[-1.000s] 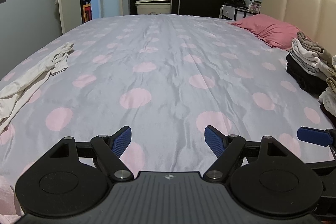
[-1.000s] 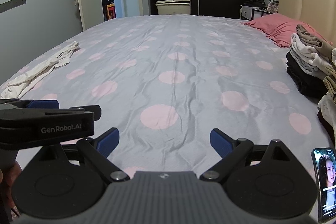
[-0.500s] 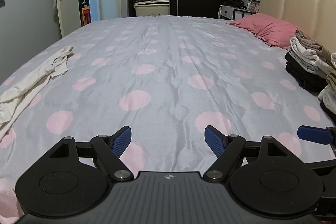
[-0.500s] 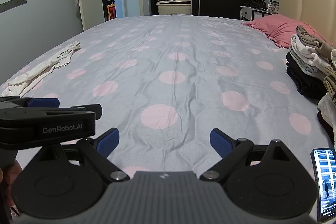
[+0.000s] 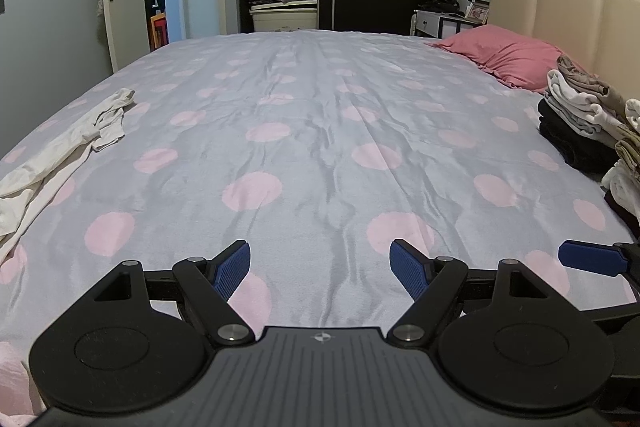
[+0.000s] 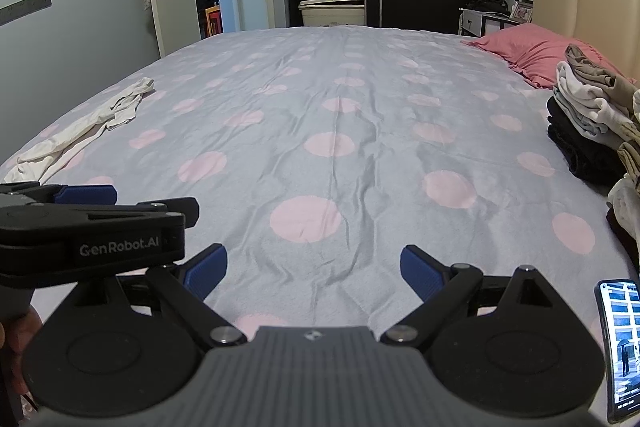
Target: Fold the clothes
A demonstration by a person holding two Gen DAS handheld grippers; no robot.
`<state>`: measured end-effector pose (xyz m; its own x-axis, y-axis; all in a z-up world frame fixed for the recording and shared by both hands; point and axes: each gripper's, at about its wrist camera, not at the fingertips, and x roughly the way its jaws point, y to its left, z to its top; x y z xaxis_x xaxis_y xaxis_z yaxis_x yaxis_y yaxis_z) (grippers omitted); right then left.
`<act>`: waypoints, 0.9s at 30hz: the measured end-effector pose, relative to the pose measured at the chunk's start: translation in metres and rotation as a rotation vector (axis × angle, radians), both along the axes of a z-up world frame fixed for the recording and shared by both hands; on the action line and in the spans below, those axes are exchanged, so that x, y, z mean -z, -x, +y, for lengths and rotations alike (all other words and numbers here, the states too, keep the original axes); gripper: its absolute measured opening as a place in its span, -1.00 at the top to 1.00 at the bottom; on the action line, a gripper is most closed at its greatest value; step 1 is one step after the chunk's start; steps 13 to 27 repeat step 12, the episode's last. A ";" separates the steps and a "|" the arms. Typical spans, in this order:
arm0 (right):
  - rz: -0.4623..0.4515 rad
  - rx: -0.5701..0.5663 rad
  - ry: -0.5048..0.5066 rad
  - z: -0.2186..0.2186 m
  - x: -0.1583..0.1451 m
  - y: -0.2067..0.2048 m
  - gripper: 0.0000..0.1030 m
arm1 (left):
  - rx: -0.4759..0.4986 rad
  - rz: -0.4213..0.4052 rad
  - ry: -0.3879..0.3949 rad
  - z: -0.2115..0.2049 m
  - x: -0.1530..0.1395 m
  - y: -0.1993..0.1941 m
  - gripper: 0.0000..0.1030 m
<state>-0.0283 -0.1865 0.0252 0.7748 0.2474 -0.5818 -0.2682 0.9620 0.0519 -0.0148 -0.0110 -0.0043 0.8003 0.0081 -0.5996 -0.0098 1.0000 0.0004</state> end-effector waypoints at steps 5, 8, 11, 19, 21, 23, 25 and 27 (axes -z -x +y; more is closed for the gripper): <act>0.002 -0.001 -0.005 -0.001 0.000 0.000 -0.84 | 0.000 0.002 0.001 -0.001 0.000 0.000 -0.48; 0.005 -0.003 -0.005 -0.001 0.001 -0.001 -0.84 | -0.001 0.005 0.004 -0.001 0.001 0.000 -0.48; 0.006 -0.005 -0.008 -0.001 0.001 -0.001 -0.84 | -0.002 0.005 0.008 -0.001 0.001 0.000 -0.48; 0.005 -0.005 -0.009 -0.001 0.001 -0.001 -0.84 | -0.002 0.004 0.011 0.000 0.001 0.000 -0.48; 0.005 -0.005 -0.009 -0.001 0.001 -0.001 -0.84 | -0.002 0.004 0.011 0.000 0.001 0.000 -0.48; 0.005 -0.005 -0.009 -0.001 0.001 -0.001 -0.84 | -0.002 0.004 0.011 0.000 0.001 0.000 -0.48; 0.005 -0.005 -0.009 -0.001 0.001 -0.001 -0.84 | -0.002 0.004 0.011 0.000 0.001 0.000 -0.48; 0.005 -0.005 -0.009 -0.001 0.001 -0.001 -0.84 | -0.002 0.004 0.011 0.000 0.001 0.000 -0.48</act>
